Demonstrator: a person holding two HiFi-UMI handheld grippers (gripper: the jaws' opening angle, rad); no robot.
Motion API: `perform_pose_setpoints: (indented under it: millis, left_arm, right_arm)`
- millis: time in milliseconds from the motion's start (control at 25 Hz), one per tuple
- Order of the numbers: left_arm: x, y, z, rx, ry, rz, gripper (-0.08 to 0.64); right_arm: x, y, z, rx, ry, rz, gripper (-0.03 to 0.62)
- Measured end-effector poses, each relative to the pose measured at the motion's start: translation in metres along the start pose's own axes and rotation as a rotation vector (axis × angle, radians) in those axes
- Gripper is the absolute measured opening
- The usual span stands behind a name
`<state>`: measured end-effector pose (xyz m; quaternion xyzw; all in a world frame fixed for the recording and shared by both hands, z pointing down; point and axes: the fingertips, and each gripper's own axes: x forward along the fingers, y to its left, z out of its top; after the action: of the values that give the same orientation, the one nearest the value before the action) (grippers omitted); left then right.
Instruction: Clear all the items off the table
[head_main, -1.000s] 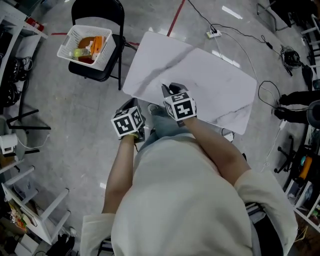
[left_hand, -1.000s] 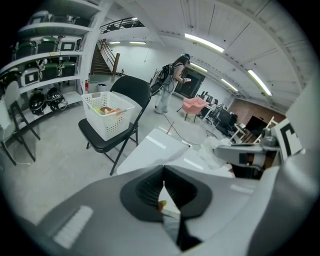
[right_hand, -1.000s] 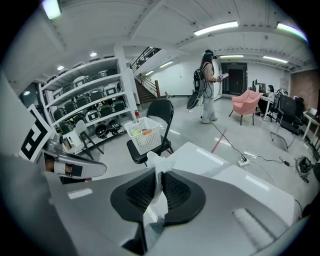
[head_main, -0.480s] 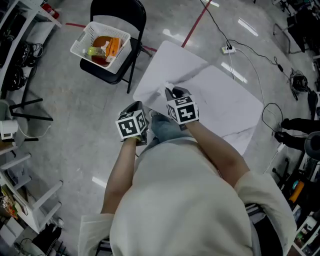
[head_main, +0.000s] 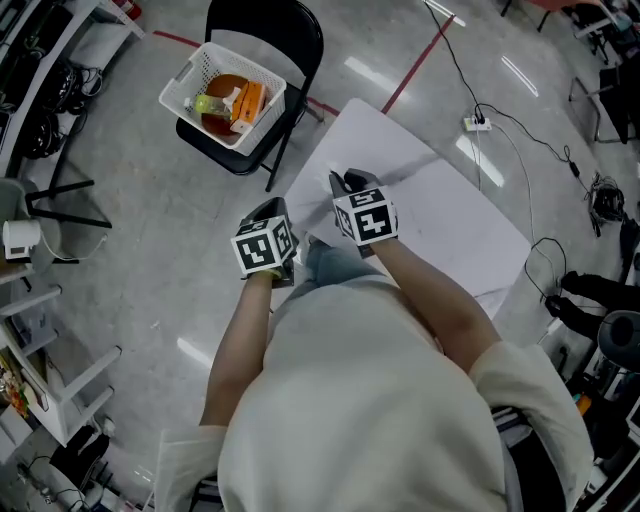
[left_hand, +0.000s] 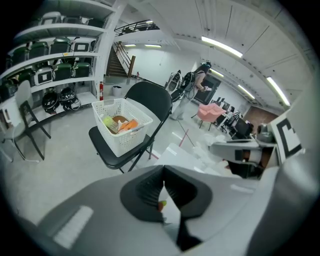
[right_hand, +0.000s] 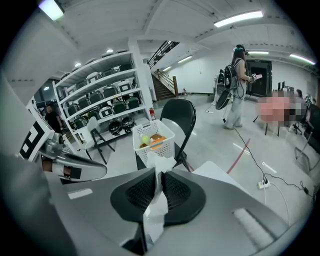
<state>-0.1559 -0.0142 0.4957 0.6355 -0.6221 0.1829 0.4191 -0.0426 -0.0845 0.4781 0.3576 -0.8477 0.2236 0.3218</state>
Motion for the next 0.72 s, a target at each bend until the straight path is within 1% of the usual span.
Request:
perform_pose_setpoints:
  millis: [360,720]
  left_arm:
    - [0.016,0.024,0.029,-0.037,-0.018,0.051,0.008]
    - [0.025,0.049,0.054,-0.060,-0.039,0.067,0.008]
  right_arm:
    - [0.036,0.003,0.035,-0.057,-0.004,0.060,0.021]
    - [0.061,0.012,0.057,-0.070,-0.001,0.076,0.021]
